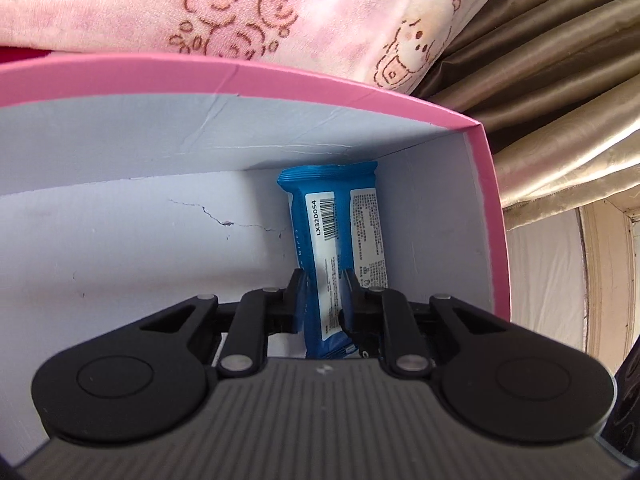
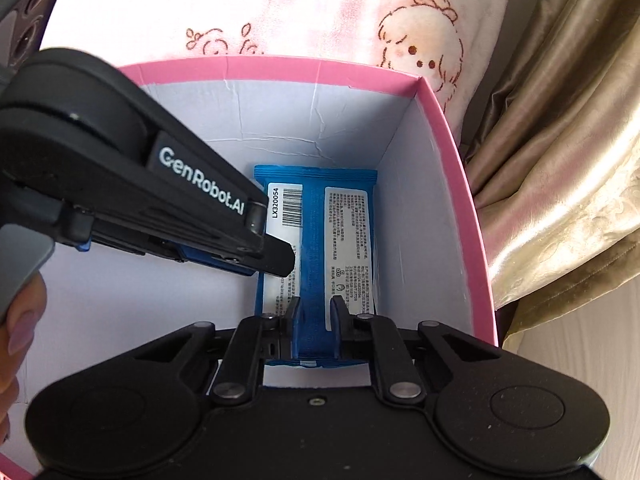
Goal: Organize objects
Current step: 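Open the left gripper to release the blue pack inside the box, then move the left gripper back toward the white tissue pack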
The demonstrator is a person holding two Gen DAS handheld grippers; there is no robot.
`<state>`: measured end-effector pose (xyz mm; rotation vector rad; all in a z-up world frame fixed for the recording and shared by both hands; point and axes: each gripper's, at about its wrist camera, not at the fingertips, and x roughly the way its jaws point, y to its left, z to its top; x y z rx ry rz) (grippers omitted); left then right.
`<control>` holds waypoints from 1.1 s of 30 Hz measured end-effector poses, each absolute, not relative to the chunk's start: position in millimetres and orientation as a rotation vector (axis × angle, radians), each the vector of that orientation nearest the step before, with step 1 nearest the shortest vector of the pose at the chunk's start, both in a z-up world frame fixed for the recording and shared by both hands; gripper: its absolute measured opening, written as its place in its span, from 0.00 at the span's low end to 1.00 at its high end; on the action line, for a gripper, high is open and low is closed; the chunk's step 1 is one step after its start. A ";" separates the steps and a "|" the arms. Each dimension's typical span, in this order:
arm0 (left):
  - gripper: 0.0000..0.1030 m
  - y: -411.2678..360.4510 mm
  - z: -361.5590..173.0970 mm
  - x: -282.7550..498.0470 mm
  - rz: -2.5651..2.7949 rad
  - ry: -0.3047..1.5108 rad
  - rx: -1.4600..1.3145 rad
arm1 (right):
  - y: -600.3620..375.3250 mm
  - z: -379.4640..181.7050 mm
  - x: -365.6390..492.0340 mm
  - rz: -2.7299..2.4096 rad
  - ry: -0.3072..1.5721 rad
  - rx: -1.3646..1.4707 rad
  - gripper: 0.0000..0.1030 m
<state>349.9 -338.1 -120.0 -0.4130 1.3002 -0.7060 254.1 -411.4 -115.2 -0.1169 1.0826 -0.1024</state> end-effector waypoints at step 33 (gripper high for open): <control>0.63 -118.8 40.3 152.1 -0.567 1.121 0.177 | -287.6 62.1 90.9 0.179 0.916 0.000 0.61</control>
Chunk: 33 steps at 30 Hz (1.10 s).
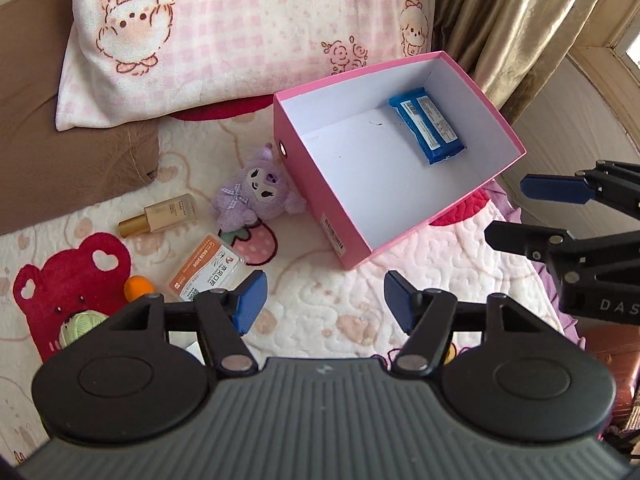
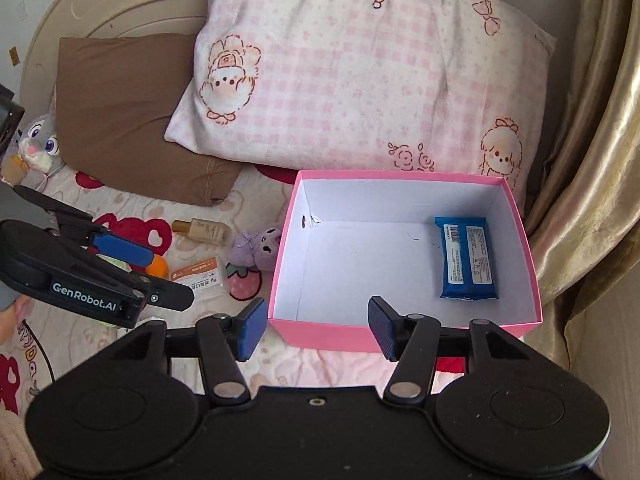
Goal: Organize objects
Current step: 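Move the left gripper back toward the white tissue pack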
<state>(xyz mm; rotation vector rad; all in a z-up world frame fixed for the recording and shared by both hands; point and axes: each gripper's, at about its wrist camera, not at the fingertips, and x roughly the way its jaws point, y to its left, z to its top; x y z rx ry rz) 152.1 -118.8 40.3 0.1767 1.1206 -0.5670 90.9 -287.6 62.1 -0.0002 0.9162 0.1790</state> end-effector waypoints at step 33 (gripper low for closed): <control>0.77 33.4 16.7 98.2 -0.463 1.089 -0.004 | -173.5 59.2 52.0 0.593 0.881 -0.189 0.84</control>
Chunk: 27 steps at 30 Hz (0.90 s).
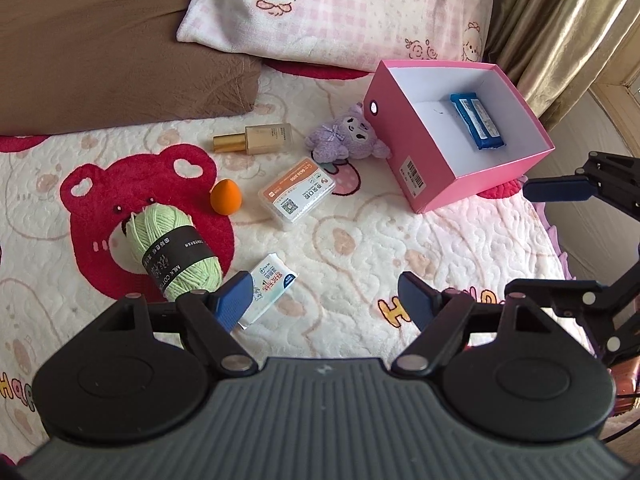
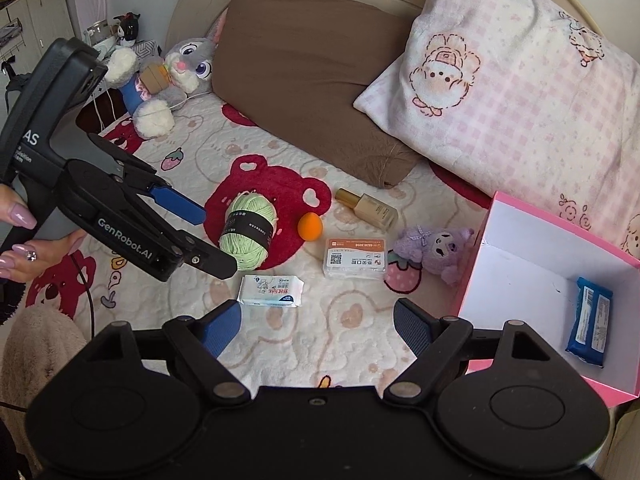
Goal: Organize objects
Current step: 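Move the left gripper back toward the white tissue pack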
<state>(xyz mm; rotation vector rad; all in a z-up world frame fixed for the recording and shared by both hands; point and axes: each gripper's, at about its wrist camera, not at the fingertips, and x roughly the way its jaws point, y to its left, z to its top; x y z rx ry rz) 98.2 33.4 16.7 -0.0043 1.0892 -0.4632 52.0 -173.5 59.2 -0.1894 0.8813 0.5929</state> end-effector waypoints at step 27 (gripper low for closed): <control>0.88 83.5 -107.6 122.3 -0.331 1.124 -0.274 | -93.0 -75.2 60.9 0.723 0.821 -0.490 0.84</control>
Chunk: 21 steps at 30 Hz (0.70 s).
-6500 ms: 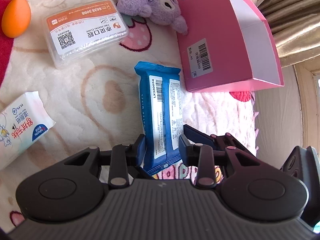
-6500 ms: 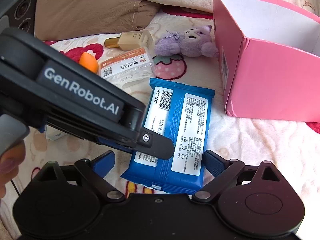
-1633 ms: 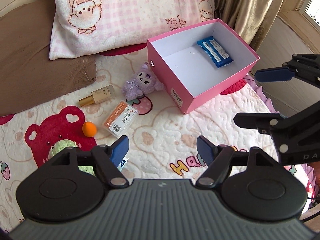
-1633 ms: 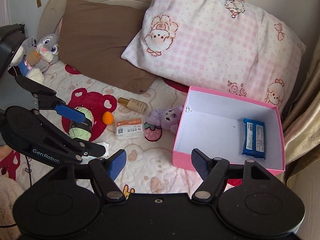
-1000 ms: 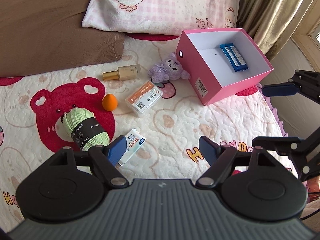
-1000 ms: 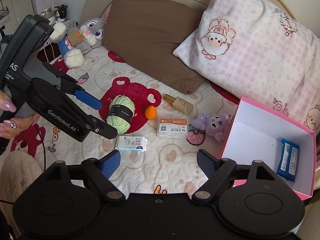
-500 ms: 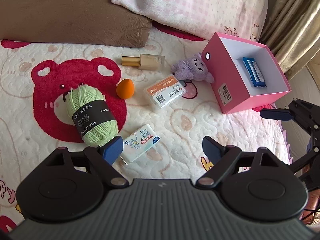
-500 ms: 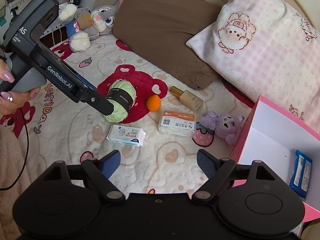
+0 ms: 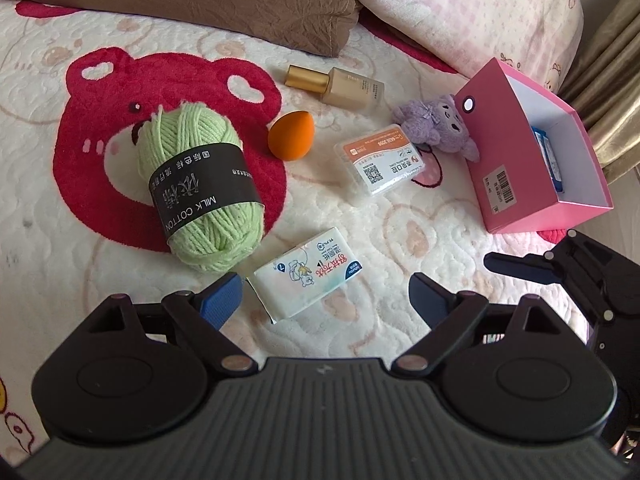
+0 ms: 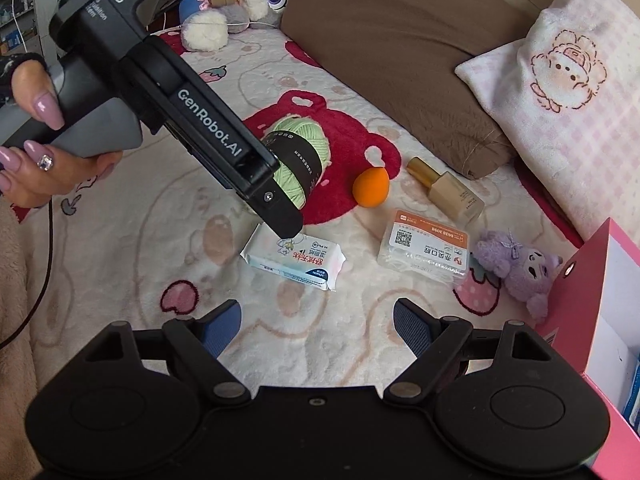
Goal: Organize objects
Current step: 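Move the left gripper back toward the white tissue pack, then close the left gripper on the white tissue pack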
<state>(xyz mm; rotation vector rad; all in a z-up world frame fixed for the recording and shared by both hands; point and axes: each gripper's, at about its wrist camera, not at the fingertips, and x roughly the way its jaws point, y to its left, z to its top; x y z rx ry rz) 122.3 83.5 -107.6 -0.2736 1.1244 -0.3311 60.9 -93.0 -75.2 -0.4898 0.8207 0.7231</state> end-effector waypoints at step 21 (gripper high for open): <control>0.51 78.1 -170.9 132.6 -0.227 1.147 -0.345 | -56.8 -153.8 113.4 0.782 0.880 -0.435 0.70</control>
